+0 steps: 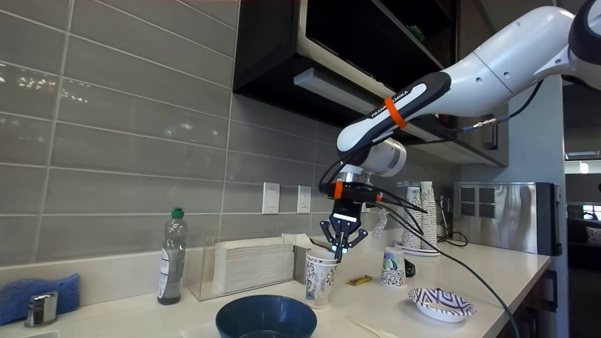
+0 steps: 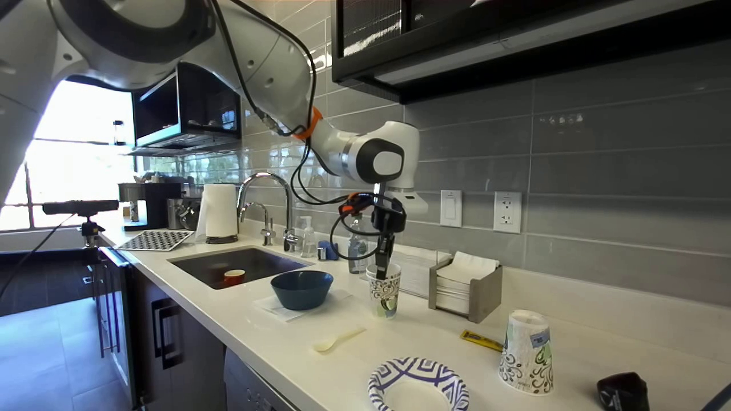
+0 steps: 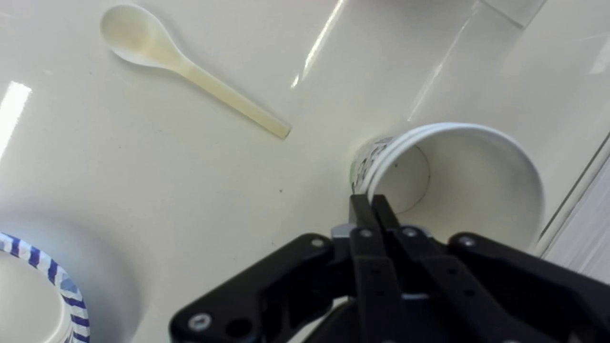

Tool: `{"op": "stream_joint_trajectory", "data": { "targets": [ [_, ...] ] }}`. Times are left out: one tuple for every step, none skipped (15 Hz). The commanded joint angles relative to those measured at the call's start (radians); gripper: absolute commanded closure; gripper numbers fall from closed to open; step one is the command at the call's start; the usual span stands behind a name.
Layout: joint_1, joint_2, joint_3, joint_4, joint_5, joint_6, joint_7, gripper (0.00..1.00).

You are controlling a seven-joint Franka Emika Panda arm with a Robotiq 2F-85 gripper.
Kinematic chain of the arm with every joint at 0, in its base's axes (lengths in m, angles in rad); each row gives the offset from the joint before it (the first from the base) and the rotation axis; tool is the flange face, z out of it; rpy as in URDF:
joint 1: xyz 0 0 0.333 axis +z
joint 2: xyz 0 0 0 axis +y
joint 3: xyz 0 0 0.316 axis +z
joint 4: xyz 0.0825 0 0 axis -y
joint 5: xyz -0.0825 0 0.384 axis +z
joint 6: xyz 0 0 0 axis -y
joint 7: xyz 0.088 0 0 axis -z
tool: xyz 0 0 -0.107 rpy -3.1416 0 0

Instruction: Remove the paper cups from the blue bowl, put them on the counter, unstack the paper cups and then move the blue bowl to the right

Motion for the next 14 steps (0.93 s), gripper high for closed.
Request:
{"op": "stream_joint_trajectory", "data": {
  "targets": [
    [-0.001, 0.013, 0.003, 0.03, 0.016, -0.009, -0.01, 0.99],
    [0.0, 0.008, 0.004, 0.029, 0.015, -0.008, -0.01, 0.99],
    [0.003, 0.0, 0.003, 0.028, 0.009, -0.004, -0.009, 0.99],
    [0.004, -0.01, 0.004, 0.028, 0.012, 0.006, -0.01, 0.99],
    [0.004, -0.013, 0.005, 0.033, 0.012, 0.003, -0.012, 0.99],
    [0.007, -0.018, 0.002, 0.036, 0.0, 0.016, -0.008, 0.99],
    [0.003, -0.021, 0.008, 0.045, 0.018, 0.007, -0.015, 0.99],
    [0.007, -0.023, 0.006, 0.05, 0.007, 0.01, -0.009, 0.99],
    [0.012, -0.025, 0.002, 0.054, -0.01, 0.019, 0.0, 0.99],
    [0.01, -0.026, 0.005, 0.063, -0.002, 0.017, -0.003, 0.99],
    [0.014, -0.028, 0.006, 0.073, -0.004, 0.02, 0.002, 0.99],
    [0.017, -0.032, 0.007, 0.08, -0.007, 0.021, 0.006, 0.99],
    [0.021, -0.037, 0.008, 0.086, -0.011, 0.023, 0.009, 0.99],
    [0.026, -0.046, 0.01, 0.095, -0.011, 0.022, 0.012, 0.99]
  ]
}}
